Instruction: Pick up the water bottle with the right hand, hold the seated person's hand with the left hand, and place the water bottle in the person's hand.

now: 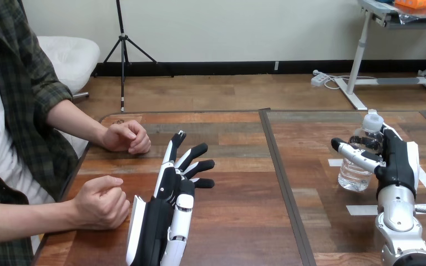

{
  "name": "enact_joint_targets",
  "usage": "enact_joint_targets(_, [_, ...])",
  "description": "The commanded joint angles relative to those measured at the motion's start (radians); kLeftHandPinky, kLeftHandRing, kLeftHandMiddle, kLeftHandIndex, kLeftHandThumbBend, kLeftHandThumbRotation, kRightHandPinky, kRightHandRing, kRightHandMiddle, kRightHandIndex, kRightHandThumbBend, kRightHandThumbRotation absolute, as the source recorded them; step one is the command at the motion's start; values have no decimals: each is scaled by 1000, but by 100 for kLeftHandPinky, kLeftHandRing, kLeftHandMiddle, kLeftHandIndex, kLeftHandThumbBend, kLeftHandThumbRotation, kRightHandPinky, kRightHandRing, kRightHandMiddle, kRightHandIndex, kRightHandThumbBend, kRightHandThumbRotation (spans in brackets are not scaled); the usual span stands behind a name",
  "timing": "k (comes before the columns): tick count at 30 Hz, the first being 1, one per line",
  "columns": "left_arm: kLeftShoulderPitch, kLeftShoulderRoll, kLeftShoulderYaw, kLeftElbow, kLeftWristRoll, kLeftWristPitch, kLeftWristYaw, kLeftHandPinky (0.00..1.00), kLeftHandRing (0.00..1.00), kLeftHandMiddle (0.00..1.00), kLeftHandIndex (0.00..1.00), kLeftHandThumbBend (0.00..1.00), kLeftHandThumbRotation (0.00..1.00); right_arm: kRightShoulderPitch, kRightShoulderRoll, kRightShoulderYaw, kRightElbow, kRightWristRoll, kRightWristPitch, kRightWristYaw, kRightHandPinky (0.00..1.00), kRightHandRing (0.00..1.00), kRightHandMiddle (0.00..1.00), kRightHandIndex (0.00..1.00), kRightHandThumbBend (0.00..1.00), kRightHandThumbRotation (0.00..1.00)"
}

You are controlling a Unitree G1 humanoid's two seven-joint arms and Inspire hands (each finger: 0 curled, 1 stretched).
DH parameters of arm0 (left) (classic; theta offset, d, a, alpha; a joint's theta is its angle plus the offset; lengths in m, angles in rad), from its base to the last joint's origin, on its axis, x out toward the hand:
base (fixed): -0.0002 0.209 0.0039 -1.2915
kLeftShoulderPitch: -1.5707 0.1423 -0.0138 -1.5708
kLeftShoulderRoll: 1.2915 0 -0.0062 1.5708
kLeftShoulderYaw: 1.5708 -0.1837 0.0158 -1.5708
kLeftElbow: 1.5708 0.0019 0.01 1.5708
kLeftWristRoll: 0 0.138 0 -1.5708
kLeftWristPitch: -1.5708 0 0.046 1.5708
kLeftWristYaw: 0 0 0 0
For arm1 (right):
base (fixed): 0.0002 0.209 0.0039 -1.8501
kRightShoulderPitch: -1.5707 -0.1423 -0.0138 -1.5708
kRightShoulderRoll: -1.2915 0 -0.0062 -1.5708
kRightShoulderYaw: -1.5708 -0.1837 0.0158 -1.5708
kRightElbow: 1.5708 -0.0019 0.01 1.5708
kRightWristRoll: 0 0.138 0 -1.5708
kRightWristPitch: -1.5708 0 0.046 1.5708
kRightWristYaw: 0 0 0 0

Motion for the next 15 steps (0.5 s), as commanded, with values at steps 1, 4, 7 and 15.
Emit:
enact_joint_targets(1, [-25,-24,1,-51,6,3,1,65,78,86,97,21,100,-93,-19,12,8,-9,2,5,83,86,86,85,71,0])
enact_joint_targets(4, [-24,-25,3,-51,11,3,3,65,78,86,97,21,100,-93,-20,16,12,-13,4,3,83,85,86,85,72,0])
enact_joint_targets(7, [-24,-24,3,-51,11,2,3,65,78,86,97,21,100,-95,-21,23,16,-21,11,0,83,85,86,84,72,0])
enact_joint_targets(15, [-21,-23,1,-52,3,4,0,65,78,86,97,20,100,-96,-17,31,14,-35,20,-6,81,84,85,84,73,0])
